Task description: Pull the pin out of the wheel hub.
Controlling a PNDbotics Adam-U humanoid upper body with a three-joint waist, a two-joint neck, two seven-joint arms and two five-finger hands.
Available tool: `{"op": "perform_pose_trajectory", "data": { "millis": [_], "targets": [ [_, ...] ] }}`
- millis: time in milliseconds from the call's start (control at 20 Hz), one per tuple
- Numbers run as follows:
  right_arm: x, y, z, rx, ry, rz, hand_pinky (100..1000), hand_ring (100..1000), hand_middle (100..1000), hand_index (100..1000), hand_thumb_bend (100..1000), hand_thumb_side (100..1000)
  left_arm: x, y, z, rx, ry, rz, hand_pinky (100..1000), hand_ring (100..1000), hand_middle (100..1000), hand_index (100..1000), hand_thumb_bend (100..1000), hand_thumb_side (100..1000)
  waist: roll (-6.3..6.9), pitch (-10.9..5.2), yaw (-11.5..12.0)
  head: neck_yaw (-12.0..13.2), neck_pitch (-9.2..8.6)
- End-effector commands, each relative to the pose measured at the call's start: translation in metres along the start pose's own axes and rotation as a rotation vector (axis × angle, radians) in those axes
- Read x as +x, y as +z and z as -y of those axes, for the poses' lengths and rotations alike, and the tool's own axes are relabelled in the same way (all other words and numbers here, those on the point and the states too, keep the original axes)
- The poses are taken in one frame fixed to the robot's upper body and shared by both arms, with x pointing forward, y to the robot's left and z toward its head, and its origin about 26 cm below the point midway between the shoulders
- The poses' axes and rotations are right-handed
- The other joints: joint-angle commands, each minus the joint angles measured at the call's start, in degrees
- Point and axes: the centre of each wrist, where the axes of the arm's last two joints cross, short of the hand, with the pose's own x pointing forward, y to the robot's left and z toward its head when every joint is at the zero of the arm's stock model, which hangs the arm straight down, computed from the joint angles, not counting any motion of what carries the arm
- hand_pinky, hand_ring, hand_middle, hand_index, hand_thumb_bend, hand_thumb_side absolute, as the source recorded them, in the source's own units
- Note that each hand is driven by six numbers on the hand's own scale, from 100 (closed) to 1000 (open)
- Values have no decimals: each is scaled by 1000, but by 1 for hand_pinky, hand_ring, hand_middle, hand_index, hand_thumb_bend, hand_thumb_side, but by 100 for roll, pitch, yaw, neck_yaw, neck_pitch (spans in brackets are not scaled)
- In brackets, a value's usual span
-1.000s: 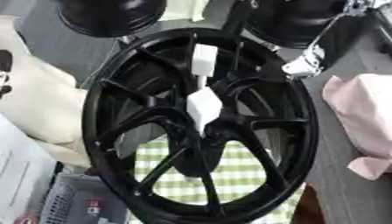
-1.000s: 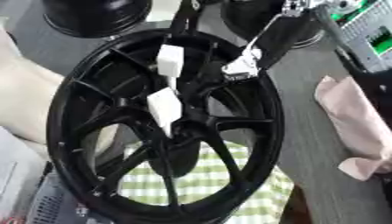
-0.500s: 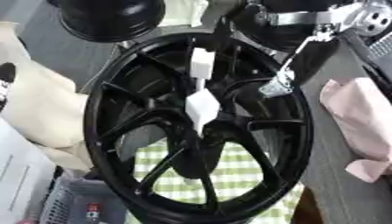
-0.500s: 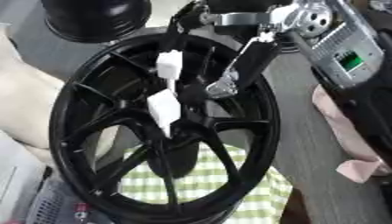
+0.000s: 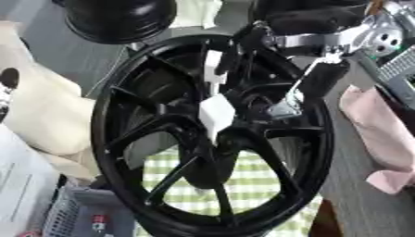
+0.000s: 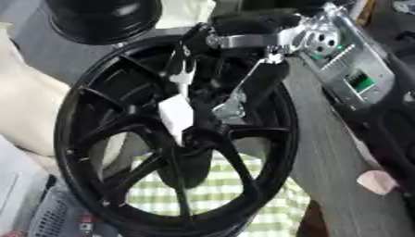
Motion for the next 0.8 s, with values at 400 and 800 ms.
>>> {"op": "perform_pose_trajectory", "data": {
  "millis": [400, 800],
  "targets": [
    [8, -4, 9, 118, 116, -9, 839, 707, 738, 843, 364, 512, 7, -4, -3, -4, -5, 25, 654, 629, 441, 618, 735, 433, 14, -67, 23, 19, -54],
    [16, -8, 13, 123, 157, -26, 794, 621, 733, 835, 369, 510, 7, -4, -2, -7, 0, 26, 655, 629, 441, 618, 729, 441, -15, -83, 78, -13, -47]
  ]
}}
